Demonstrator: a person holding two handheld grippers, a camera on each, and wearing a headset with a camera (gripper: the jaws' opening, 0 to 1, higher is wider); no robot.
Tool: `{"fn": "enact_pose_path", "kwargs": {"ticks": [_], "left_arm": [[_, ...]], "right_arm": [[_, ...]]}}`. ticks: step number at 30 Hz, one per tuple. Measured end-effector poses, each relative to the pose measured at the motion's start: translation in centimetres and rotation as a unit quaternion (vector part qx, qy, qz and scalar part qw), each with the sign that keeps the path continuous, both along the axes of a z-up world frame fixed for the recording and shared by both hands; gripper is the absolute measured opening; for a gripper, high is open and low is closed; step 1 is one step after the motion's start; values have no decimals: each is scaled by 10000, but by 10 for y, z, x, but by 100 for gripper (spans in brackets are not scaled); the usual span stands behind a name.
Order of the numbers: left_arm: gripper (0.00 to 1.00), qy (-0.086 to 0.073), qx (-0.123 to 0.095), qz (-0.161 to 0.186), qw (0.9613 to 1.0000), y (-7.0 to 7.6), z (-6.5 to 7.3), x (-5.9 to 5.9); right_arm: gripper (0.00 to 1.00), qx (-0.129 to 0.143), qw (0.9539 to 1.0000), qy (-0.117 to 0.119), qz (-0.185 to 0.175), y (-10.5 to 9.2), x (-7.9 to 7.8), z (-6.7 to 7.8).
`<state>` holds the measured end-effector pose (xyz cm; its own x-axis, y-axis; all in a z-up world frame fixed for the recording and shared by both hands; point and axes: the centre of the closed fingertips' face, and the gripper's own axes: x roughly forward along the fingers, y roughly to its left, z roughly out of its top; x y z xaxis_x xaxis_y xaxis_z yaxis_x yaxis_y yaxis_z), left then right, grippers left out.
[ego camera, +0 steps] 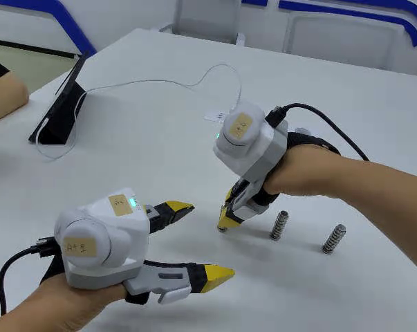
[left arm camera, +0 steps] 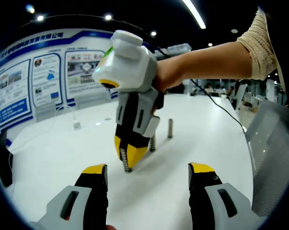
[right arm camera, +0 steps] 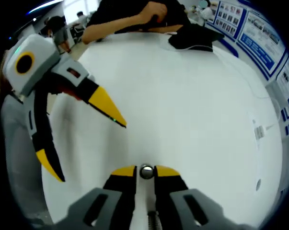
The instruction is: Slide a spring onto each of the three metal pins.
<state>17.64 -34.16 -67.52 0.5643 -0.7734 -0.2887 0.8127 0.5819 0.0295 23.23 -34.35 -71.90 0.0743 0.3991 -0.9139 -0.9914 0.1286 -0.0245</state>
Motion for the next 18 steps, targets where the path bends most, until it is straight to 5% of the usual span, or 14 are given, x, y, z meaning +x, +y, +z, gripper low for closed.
{"fn": "enact_pose_path", "kwargs": {"ticks": [18], "left_arm": [[70,-1,34,-8,10000,-1,0,4]], "right_arm": [[27,345,9987,-176,-330,-23,6,21]]}}
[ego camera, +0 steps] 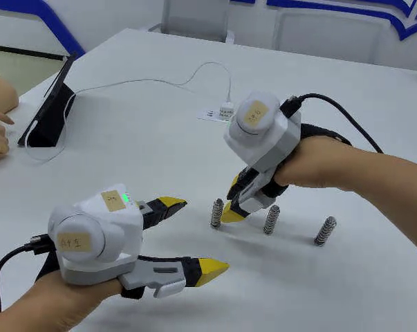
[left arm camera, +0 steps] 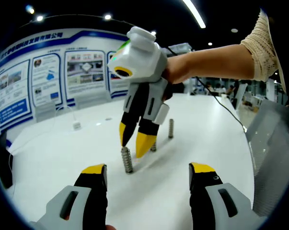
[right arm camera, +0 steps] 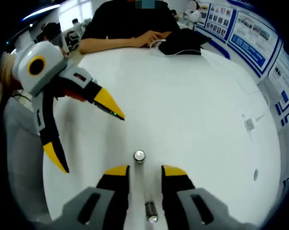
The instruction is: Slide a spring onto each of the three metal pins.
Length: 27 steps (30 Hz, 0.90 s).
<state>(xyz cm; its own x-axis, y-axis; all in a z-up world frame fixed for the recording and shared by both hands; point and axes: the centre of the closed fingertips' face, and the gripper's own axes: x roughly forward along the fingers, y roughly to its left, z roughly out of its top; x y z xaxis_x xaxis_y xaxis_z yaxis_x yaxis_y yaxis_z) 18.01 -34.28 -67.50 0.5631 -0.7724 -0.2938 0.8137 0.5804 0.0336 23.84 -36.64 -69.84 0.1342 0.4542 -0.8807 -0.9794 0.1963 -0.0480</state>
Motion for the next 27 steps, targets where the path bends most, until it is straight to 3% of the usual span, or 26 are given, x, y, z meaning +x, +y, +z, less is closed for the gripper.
{"fn": "enact_pose_path", "kwargs": {"ticks": [15,27], "left_arm": [[72,68,59,4,10000,-1,-2,6],[74,137,98,18,9999,0,-6,11]], "right_arm": [[39,347,9984,-152,-413,-35,5,13],[46,684,9937,-278,-840,-66,2,21]]}}
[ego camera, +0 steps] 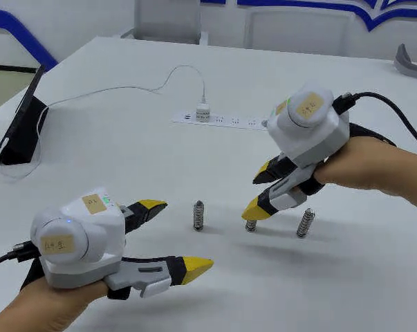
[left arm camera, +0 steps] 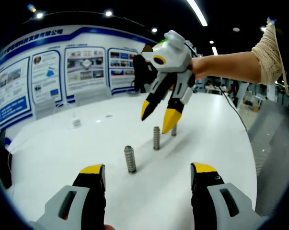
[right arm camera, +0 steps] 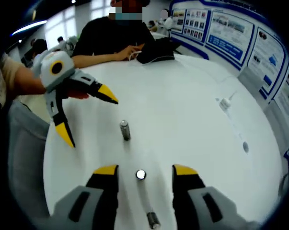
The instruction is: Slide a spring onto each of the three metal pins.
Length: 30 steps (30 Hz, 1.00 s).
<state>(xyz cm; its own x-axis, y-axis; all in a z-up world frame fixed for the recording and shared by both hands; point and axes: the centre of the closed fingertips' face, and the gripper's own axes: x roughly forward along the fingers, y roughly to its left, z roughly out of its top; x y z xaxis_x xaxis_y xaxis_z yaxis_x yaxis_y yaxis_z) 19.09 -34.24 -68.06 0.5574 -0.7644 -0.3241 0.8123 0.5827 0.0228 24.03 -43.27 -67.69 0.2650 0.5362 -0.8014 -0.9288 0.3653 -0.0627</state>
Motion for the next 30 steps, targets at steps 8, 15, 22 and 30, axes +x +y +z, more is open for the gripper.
{"fn": "enact_pose_path", "kwargs": {"ticks": [8,15,22,30], "left_arm": [[75,17,49,-6,10000,1,0,2],[76,30,76,-20,10000,0,1,2],[77,41,81,-56,9999,-3,1,1],[79,46,80,-85,9999,-5,1,-1]], "right_arm": [[50,256,9991,-133,-297,-21,-7,7],[53,458,9973,-263,-515,-40,-14,10],[55,617,9944,-384,-762,-61,-26,11],[58,828,9908,-463,-961,-73,-39,10]]}}
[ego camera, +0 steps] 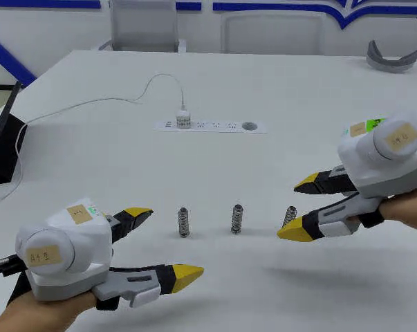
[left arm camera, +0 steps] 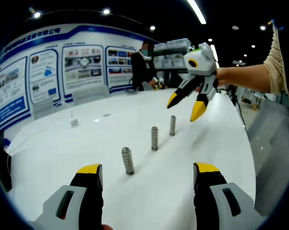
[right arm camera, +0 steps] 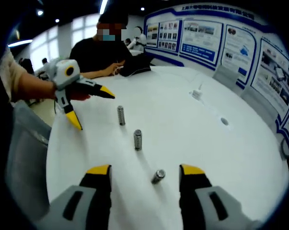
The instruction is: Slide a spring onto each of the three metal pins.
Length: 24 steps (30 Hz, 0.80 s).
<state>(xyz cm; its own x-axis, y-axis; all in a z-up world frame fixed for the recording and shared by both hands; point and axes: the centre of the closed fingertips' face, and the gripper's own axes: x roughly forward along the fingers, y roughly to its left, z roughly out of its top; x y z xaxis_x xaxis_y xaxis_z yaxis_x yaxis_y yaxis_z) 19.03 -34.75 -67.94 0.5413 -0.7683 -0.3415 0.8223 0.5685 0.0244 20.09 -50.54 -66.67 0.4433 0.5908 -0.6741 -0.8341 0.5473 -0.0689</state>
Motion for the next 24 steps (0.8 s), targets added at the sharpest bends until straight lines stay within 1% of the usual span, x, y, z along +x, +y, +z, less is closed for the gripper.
{"fn": "enact_pose_path", "kwargs": {"ticks": [4,11,16,24], "left_arm": [[79,-10,6,-4,10000,0,1,-1],[80,-1,-3,6,10000,1,1,-3],[81,2,-31,11,10000,1,2,-6],[81,11,-56,78,10000,6,2,-9]], "right_arm": [[59,96,9999,-36,-81,-5,-6,-1],[61,256,9993,-154,-204,-13,-17,3],[63,365,9987,-199,-310,-20,-25,2],[67,572,9963,-396,-496,-28,-36,2]]}}
